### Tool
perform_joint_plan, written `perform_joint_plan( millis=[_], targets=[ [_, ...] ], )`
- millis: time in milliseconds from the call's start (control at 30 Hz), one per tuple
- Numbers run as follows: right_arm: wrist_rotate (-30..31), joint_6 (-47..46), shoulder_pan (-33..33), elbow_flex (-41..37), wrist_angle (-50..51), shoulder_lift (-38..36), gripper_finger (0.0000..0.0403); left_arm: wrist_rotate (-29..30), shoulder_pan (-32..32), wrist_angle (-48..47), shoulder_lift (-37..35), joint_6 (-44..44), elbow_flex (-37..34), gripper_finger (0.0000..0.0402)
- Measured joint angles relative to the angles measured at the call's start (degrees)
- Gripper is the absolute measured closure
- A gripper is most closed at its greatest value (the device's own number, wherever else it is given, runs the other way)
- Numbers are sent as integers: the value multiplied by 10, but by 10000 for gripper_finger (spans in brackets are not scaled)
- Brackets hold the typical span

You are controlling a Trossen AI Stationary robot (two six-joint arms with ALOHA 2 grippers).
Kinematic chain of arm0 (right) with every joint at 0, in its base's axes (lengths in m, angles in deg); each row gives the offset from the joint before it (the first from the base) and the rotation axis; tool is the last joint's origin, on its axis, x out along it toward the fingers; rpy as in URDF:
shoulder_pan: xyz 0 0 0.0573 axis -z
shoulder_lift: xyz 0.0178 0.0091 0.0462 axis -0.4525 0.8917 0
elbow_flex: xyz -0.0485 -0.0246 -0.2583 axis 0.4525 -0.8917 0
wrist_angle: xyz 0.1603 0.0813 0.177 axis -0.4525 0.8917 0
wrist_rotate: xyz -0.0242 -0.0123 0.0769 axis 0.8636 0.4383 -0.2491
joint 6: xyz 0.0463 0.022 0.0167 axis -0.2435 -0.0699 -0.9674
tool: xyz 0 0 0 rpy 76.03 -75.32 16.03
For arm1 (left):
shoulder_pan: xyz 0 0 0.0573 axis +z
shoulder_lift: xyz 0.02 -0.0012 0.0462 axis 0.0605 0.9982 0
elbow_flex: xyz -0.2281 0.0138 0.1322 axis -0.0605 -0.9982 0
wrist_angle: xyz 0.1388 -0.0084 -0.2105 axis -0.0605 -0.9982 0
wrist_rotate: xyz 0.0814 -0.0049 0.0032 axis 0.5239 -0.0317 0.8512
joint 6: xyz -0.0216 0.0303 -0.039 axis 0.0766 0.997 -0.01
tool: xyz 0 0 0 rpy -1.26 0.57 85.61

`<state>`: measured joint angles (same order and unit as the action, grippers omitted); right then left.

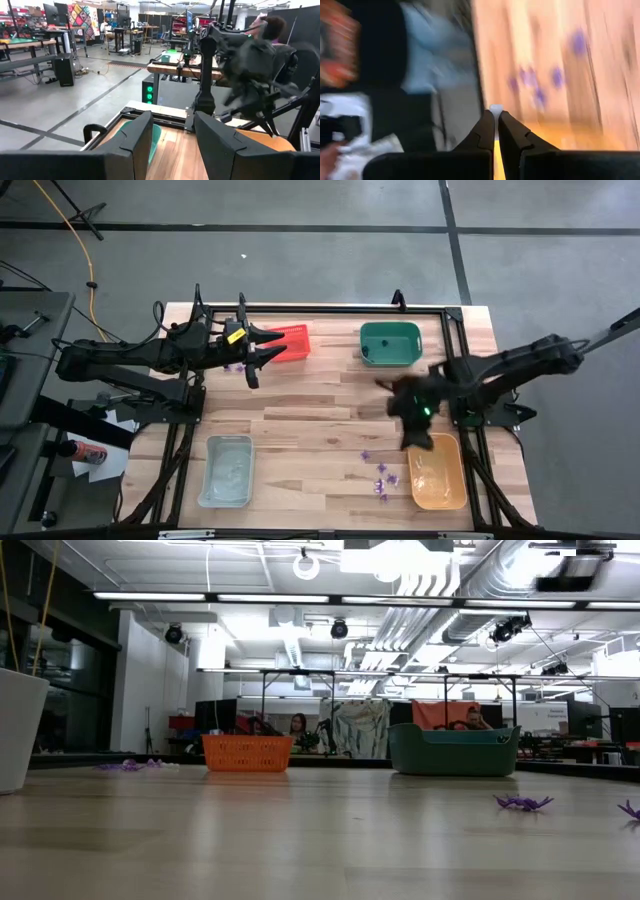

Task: Sort Halloween decoration
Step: Put the white bone toy into the yellow bin

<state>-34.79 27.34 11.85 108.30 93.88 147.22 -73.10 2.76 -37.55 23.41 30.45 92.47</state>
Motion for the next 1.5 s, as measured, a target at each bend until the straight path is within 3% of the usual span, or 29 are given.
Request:
perform_joint_plan(
  millis=[133, 367, 633, 867, 1333, 1500],
  targets=[
    [61, -81, -100, 0, 80, 13, 402, 0, 0, 0, 0, 2, 0, 265],
    [106, -189, -203, 0, 94, 57, 402, 0, 0, 0, 0, 8, 0, 265],
    [136, -184, -233, 0, 105, 119, 402, 0, 0, 0, 0, 10, 0, 265],
    [165, -183, -233, 0, 135, 127, 398, 0, 0, 0, 0, 12, 0, 265],
    [179, -184, -233, 0, 161, 127, 250, 0, 0, 0, 0, 12, 0, 265],
    [179, -184, -233, 0, 60, 127, 226, 0, 0, 0, 0, 12, 0, 265]
  ],
)
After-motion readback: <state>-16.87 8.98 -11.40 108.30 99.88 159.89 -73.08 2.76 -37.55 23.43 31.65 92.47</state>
